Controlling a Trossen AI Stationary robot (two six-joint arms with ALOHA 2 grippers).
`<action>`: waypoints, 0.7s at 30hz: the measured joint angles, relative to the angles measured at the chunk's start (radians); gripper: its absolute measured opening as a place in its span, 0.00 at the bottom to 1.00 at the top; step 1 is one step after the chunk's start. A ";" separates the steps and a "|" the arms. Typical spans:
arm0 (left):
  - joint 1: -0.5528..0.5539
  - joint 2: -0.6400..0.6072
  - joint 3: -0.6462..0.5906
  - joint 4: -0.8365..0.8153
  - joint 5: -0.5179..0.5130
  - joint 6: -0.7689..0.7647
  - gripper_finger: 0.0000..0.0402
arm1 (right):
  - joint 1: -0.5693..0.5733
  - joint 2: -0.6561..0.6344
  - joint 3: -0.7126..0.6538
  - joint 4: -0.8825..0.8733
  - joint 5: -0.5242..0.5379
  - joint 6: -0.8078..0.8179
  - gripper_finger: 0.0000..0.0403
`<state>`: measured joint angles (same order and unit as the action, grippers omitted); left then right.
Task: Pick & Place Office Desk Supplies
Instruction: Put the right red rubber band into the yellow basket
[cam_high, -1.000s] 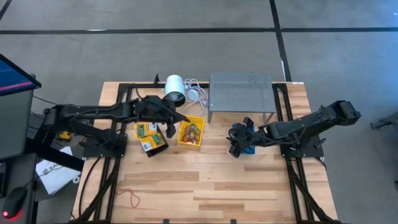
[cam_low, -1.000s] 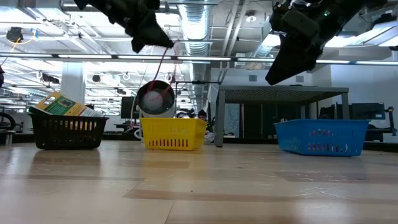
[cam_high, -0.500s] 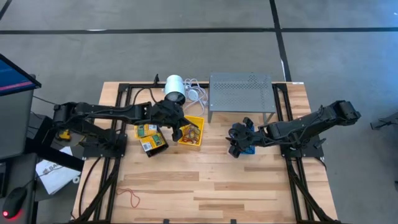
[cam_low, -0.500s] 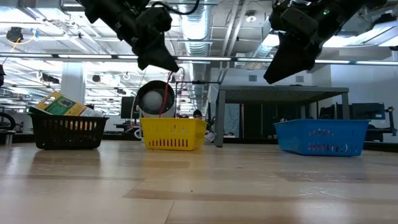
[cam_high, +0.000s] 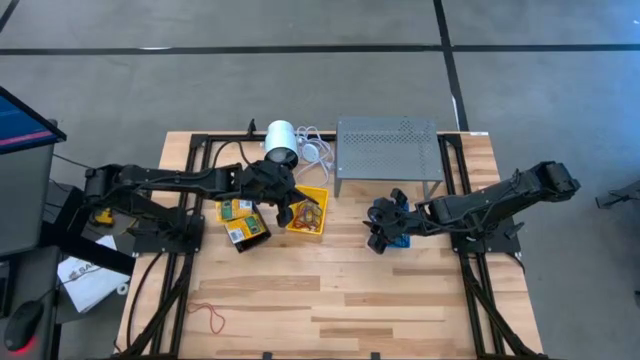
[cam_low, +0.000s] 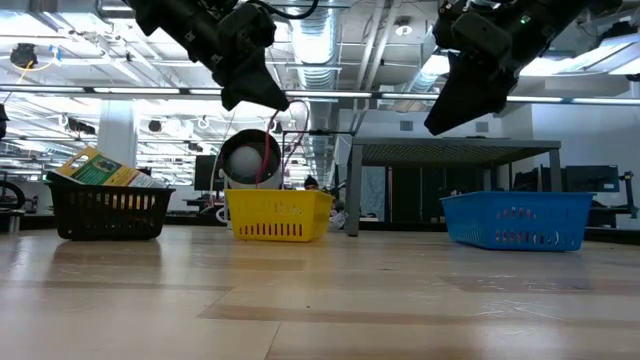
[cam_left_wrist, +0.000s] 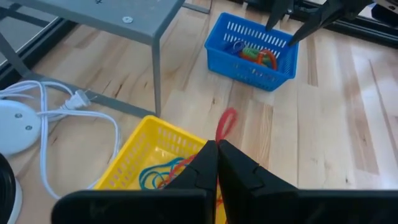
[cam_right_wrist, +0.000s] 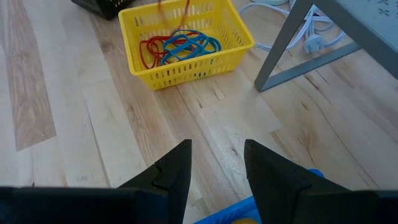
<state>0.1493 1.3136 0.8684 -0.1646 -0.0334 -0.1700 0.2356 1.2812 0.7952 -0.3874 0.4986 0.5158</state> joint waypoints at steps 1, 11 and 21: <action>0.000 0.000 0.000 -0.001 0.000 -0.002 0.00 | 0.000 0.000 0.000 0.000 0.000 0.000 0.35; 0.000 0.060 -0.001 -0.099 -0.037 -0.008 0.10 | 0.008 0.000 0.000 0.007 -0.003 0.007 0.35; 0.000 0.150 0.000 -0.102 -0.033 -0.016 0.30 | 0.046 0.000 0.000 0.008 -0.004 0.007 0.35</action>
<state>0.1490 1.4634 0.8680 -0.2662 -0.0662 -0.1860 0.2816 1.2812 0.7952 -0.3798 0.4950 0.5232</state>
